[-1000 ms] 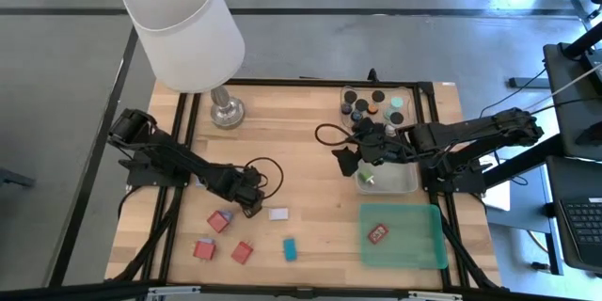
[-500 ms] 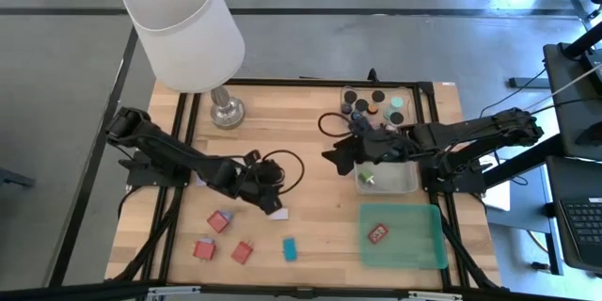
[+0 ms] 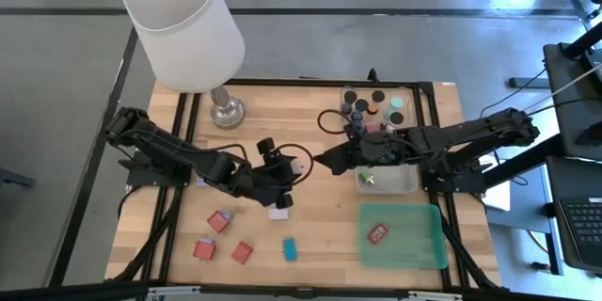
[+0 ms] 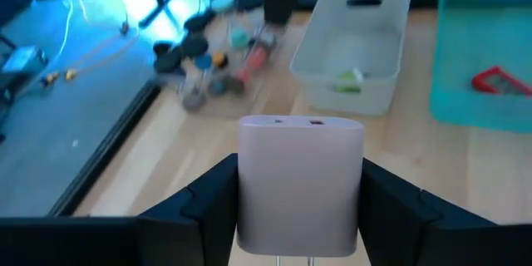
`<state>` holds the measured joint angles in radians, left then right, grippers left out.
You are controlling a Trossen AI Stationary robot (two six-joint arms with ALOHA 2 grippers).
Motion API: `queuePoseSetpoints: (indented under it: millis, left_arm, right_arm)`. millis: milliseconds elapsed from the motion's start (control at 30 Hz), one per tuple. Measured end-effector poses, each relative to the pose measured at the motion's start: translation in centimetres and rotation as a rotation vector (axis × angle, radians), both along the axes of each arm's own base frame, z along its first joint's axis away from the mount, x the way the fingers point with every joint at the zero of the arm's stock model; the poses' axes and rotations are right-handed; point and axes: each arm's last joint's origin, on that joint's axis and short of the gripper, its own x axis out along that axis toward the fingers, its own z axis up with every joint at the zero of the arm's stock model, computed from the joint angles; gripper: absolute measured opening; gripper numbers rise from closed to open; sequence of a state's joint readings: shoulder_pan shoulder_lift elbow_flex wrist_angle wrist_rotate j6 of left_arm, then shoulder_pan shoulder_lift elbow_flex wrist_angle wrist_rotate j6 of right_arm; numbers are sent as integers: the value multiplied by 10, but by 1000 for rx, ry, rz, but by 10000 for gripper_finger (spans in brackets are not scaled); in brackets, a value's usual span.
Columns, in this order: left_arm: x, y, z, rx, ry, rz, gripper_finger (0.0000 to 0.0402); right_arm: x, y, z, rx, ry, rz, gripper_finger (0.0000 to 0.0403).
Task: Pick & Place Office items
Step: Put the pink charger adapter into the white bin
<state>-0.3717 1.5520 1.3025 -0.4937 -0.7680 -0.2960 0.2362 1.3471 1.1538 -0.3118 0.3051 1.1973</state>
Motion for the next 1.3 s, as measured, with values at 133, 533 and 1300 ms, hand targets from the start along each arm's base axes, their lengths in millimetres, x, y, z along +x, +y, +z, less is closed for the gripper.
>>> queuePoseSetpoints:
  millis: [133,533,1300]
  left_arm:
    - [5,-2,6,27,-49,-36,191]
    - [7,-2,9,48,-66,-58,191]
    - [12,11,8,64,-17,-114,191]
  right_arm:
    - [12,4,-8,6,-16,8,311]
    - [38,11,-21,-15,-88,61,310]
    - [38,10,-21,-58,-85,20,161]
